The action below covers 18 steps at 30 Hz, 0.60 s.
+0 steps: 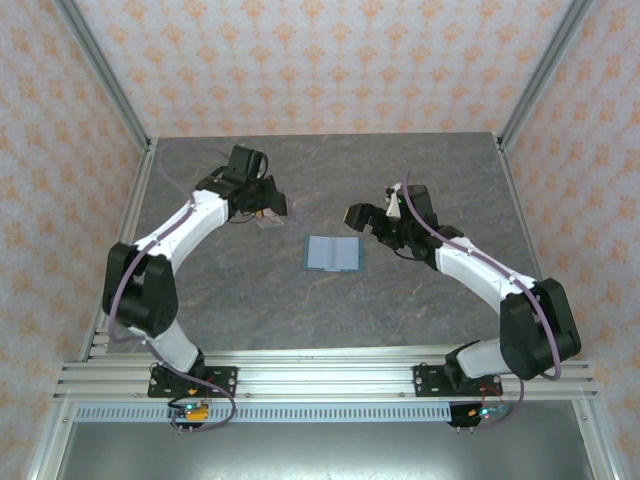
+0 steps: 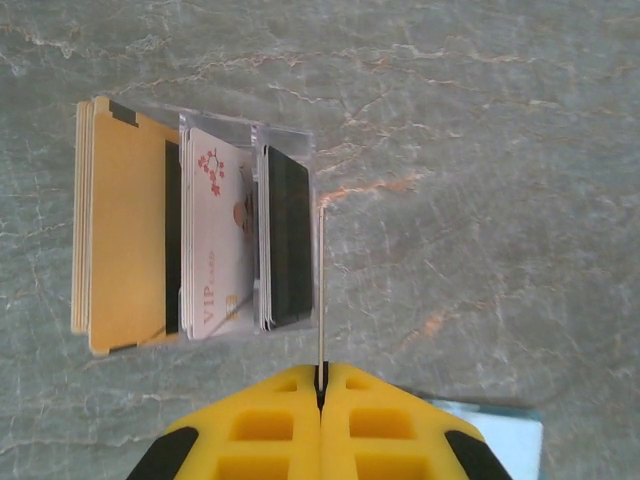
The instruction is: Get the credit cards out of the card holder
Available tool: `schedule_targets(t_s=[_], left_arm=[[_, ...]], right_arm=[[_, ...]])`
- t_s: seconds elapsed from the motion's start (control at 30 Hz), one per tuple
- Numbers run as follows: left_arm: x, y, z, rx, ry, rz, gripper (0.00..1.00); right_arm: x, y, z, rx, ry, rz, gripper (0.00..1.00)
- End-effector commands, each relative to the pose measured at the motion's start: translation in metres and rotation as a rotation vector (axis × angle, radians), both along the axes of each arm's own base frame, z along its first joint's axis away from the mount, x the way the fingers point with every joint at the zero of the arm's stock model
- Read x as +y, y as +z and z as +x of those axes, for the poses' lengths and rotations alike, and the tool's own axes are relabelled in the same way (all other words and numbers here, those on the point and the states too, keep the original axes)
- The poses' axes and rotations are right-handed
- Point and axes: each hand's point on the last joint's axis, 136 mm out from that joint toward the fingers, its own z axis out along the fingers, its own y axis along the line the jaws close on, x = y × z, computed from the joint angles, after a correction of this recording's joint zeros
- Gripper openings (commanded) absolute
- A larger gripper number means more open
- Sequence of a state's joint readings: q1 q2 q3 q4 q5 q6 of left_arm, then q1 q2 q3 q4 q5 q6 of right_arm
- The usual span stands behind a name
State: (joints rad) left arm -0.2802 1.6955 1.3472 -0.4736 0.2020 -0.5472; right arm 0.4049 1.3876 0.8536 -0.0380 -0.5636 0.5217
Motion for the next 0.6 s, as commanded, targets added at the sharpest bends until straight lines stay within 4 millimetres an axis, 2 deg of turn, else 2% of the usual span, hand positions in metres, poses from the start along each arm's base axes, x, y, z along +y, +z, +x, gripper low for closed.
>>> schedule_targets(t_s=[0.0,0.23,0.4,0.43,0.57], left_arm=[[0.006,-0.006,0.021,-0.01,0.018,0.043,0.0],[0.004,-0.018,0.043,-0.009,0.022,0.075,0.0],[0.008,-0.028,0.048,0.011,0.035,0.109,0.0],[0.007,-0.039,0.05,0.032,0.034,0.114,0.0],[0.006,-0.047,0.052,0.049,0.033,0.117,0.0]], right_arm=[[-0.006,-0.002,-0.002,-0.022,-0.004,-0.03,0.99],[-0.009,-0.006,-0.004,-0.011,-0.005,-0.052,0.99],[-0.015,-0.002,-0.004,-0.03,-0.019,-0.081,0.99],[-0.015,-0.002,-0.004,-0.031,-0.021,-0.082,0.99],[-0.015,-0.003,-0.004,-0.025,-0.023,-0.086,0.99]])
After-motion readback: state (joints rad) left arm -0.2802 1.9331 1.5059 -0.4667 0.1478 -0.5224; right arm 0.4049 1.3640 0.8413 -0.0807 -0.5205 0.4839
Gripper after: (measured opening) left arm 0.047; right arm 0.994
